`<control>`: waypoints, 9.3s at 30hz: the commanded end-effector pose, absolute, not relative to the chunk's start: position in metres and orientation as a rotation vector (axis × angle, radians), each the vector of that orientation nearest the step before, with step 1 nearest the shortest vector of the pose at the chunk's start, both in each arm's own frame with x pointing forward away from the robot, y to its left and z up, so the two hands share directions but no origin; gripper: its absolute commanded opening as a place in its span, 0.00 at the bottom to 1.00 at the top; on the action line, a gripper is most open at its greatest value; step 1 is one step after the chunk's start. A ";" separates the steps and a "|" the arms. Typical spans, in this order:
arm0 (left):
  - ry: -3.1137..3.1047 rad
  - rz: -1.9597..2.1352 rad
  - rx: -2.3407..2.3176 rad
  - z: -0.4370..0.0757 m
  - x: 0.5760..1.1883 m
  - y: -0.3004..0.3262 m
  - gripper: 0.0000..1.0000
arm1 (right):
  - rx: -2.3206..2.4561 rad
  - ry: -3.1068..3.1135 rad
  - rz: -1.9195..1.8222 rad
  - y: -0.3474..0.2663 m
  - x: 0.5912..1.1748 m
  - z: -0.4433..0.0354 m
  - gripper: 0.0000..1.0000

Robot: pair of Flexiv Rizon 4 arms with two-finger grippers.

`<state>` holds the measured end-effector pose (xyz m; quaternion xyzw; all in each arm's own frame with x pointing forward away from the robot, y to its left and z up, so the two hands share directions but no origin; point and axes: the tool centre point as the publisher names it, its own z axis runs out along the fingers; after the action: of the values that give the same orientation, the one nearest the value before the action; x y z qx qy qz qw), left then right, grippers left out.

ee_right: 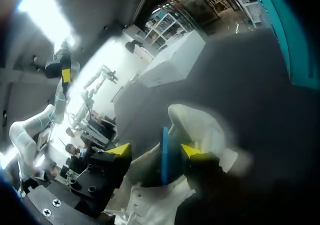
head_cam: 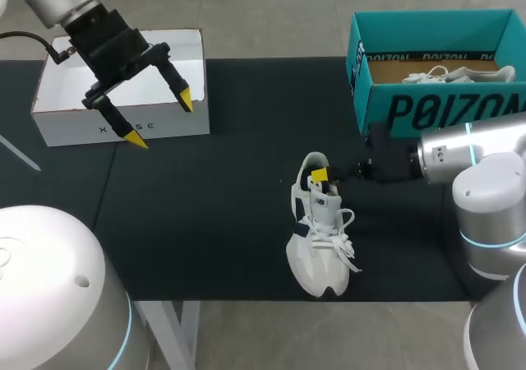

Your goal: Take the shoe out of the shoebox, open the shoe tongue, remove and reinsert the insole, then place the shoe into the shoebox

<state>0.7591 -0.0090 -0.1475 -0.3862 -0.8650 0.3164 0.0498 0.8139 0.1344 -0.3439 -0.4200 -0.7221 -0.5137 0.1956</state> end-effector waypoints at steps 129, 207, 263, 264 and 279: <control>-2.634 0.959 -1.176 -0.147 0.760 -0.009 1.00 | -2.002 -2.566 -0.126 0.126 0.837 -0.407 0.00; -2.634 0.959 -1.176 -0.147 0.760 -0.009 1.00 | -1.912 -2.481 -0.038 0.129 0.794 -0.381 0.76; -2.634 0.959 -1.176 -0.147 0.760 -0.009 1.00 | -1.941 -2.587 -0.236 0.125 0.809 -0.310 0.00; -2.634 0.959 -1.176 -0.147 0.760 -0.009 1.00 | -1.941 -2.586 -0.222 0.124 0.809 -0.311 0.00; -2.634 0.959 -1.176 -0.147 0.760 -0.009 1.00 | -1.916 -2.556 -0.140 0.128 0.797 -0.333 0.00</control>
<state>0.7592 -0.0090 -0.1475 -0.3862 -0.8650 0.3164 0.0499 0.7993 0.1270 -0.3291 -0.5981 -0.7998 -0.0419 -0.0284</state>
